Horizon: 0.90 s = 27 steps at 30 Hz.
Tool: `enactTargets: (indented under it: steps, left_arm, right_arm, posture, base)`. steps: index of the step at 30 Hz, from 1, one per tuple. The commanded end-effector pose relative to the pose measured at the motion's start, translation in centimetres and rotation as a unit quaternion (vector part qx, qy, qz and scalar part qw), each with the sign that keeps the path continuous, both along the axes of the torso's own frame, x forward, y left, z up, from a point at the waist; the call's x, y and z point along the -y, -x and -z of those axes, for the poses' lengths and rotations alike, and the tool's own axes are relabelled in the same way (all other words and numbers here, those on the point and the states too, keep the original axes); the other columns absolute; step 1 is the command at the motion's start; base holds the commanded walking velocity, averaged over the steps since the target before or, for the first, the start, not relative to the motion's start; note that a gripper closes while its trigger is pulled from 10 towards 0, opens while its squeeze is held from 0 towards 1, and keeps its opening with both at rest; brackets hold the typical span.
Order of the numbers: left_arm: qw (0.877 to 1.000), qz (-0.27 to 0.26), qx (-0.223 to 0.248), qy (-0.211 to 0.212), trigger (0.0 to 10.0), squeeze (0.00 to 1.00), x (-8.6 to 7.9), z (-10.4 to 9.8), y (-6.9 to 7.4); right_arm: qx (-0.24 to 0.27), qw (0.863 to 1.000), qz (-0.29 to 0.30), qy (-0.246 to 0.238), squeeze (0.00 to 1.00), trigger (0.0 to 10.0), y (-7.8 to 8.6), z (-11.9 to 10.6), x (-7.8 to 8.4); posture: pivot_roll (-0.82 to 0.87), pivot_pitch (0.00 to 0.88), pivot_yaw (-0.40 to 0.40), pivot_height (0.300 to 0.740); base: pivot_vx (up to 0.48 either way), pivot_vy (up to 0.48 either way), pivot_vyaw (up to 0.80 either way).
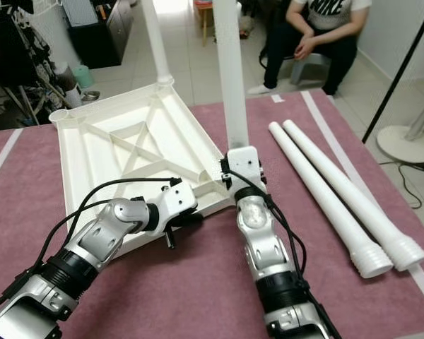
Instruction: Building children table
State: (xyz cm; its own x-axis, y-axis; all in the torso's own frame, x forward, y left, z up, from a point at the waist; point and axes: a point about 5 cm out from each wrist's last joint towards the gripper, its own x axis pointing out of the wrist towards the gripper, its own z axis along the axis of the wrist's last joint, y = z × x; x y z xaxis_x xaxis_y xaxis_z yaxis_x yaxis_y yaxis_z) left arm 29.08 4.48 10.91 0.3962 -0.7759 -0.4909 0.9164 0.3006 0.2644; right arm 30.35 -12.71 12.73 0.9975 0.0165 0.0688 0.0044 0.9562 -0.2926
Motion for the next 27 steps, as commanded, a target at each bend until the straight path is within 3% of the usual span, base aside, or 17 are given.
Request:
enactTargets:
  steps: [1, 5, 11, 19, 27]
  left_arm:
    - [0.998, -0.031, 0.053, -0.004, 10.0, 0.0, -0.5, -1.1, -0.9]
    - [0.998, -0.03, 0.055, -0.002, 10.0, 0.0, -0.5, -1.2, -0.9]
    - [0.998, -0.027, 0.055, -0.002, 10.0, 0.0, -0.5, -1.2, -0.9]
    - [0.998, -0.026, 0.056, -0.005, 10.0, 0.0, -0.5, -1.3, -1.0]
    - [0.998, -0.029, 0.054, -0.005, 10.0, 0.0, -0.6, -1.2, -0.9]
  right_arm:
    - [-0.123, 0.992, 0.031, 0.02, 0.0, 10.0, 1.8, 5.5, 1.6]
    - [-0.097, 0.993, 0.06, -0.015, 0.0, 10.0, 3.0, 6.3, 2.9]
    - [-0.085, 0.993, 0.072, -0.042, 0.0, 10.0, 2.9, 6.4, 3.2]
    - [-0.065, 0.992, 0.009, -0.109, 0.0, 10.0, 1.7, 5.0, 2.5]
    - [-0.062, 0.993, 0.044, -0.094, 0.0, 10.0, 1.7, 5.2, 2.9]
  posture:
    - [-0.09, 0.0, 0.156, 0.74]
    - [-0.1, 0.0, 0.17, 0.74]
    - [-0.1, 0.001, 0.174, 0.74]
    - [-0.09, 0.0, 0.181, 0.74]
    - [-0.09, 0.001, 0.174, 0.74]
  base:
    - [0.0, 0.0, 0.0]
    - [0.0, 0.0, 0.0]
    - [0.0, 0.0, 0.0]
    - [0.0, 0.0, 0.0]
    - [0.0, 0.0, 0.0]
